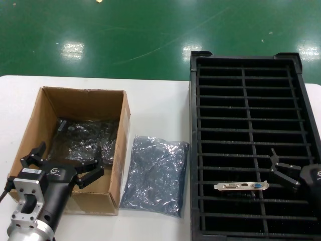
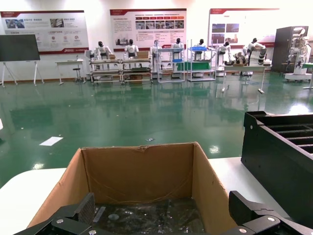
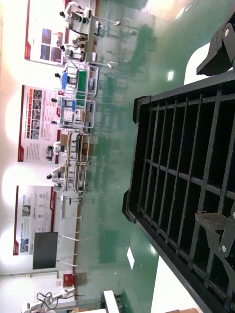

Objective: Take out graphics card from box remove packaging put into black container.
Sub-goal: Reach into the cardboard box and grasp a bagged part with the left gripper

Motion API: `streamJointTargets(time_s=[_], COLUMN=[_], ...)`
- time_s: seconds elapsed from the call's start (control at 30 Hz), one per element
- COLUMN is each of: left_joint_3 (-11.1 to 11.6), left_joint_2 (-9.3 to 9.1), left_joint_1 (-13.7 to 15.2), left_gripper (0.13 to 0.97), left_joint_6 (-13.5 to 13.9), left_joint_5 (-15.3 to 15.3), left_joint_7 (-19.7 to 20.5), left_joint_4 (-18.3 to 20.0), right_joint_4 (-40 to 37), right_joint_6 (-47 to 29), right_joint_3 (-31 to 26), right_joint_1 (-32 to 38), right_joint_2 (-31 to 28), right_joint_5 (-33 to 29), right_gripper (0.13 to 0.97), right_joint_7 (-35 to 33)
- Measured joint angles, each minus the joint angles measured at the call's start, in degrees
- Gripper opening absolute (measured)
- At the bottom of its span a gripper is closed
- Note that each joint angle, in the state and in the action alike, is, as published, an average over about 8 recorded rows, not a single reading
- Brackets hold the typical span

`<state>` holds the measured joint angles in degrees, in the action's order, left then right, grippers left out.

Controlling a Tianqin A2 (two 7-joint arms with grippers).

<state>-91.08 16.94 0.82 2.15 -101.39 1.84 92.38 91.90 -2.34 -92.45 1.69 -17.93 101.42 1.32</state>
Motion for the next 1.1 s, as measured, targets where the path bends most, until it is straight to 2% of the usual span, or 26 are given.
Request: streamJointTargets(time_s=[0.5, 0.63, 0.7, 0.8, 0.9, 1.0, 1.1], left_joint_3=[0.01, 0.43, 0.75, 0.85, -0.33, -2.87, -5.38], left_joint_2=[0.0, 0.05, 0.67, 3.2, 8.0, 13.46, 17.16], left_joint_1=[0.0, 0.1, 0.43, 1.8, 4.84, 9.68, 15.79], left_gripper=[0.966, 0.966, 0.966, 0.966, 0.966, 0.966, 0.966], left_joint_6=[0.02, 1.25, 2.56, 5.37, 9.1, 14.17, 20.34], left_joint_5=[0.0, 0.25, 0.61, 1.81, 4.39, 8.1, 12.74], left_joint_7=[-0.01, -1.31, -2.61, -4.82, -6.07, -6.48, -7.29], left_joint_4=[0.0, 0.32, 0.62, 0.82, -0.09, -2.87, -7.64], right_joint_4=[0.0, 0.0, 0.0, 0.0, 0.0, 0.0, 0.0], right_joint_6=[0.0, 0.0, 0.0, 0.0, 0.0, 0.0, 0.0], right_joint_3=[0.0, 0.0, 0.0, 0.0, 0.0, 0.0, 0.0], right_joint_1=[0.0, 0.0, 0.0, 0.0, 0.0, 0.0, 0.0], right_joint_2=[0.0, 0.0, 0.0, 0.0, 0.0, 0.0, 0.0], right_joint_5=[0.0, 0.0, 0.0, 0.0, 0.0, 0.0, 0.0], right_gripper=[0.966, 0.966, 0.966, 0.966, 0.966, 0.966, 0.966], right_joint_7=[0.0, 0.0, 0.0, 0.0, 0.0, 0.0, 0.0])
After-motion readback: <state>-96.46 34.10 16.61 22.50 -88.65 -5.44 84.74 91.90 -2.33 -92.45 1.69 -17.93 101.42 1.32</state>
